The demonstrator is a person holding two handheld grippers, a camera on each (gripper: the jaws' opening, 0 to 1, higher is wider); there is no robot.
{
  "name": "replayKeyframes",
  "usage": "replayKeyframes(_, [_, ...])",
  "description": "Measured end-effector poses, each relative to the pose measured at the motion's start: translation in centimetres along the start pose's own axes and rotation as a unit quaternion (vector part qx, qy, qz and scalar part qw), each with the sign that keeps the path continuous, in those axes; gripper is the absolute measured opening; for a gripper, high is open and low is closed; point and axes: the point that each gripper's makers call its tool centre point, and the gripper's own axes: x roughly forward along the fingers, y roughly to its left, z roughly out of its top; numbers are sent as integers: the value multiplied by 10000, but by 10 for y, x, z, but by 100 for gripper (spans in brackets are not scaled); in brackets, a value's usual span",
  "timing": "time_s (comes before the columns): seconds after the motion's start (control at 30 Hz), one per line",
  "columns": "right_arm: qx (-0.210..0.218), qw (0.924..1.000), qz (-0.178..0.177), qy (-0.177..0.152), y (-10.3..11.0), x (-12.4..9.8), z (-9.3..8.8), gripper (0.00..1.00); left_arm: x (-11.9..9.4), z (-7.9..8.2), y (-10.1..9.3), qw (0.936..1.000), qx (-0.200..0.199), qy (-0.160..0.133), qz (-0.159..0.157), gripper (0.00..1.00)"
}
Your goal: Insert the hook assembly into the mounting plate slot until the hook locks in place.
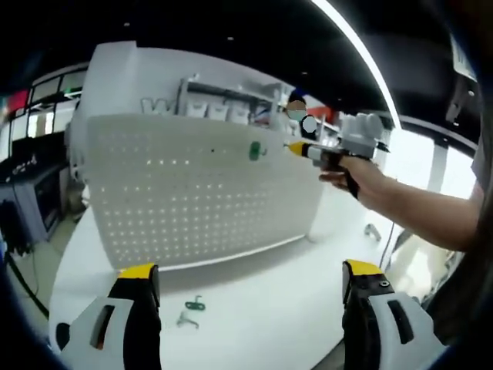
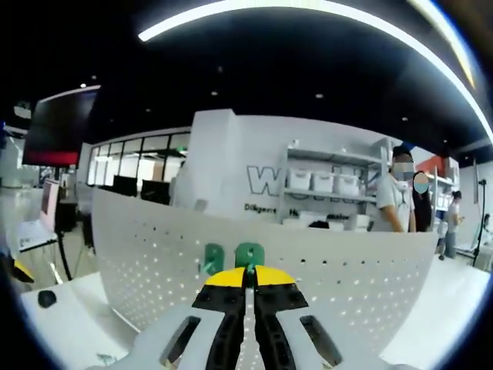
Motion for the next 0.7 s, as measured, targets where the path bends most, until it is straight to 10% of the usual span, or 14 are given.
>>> replayKeyframes(0.7, [9,9996,-280,-32,-1,34,-9,0,8,-4,0,9999,-128,17,-55,100])
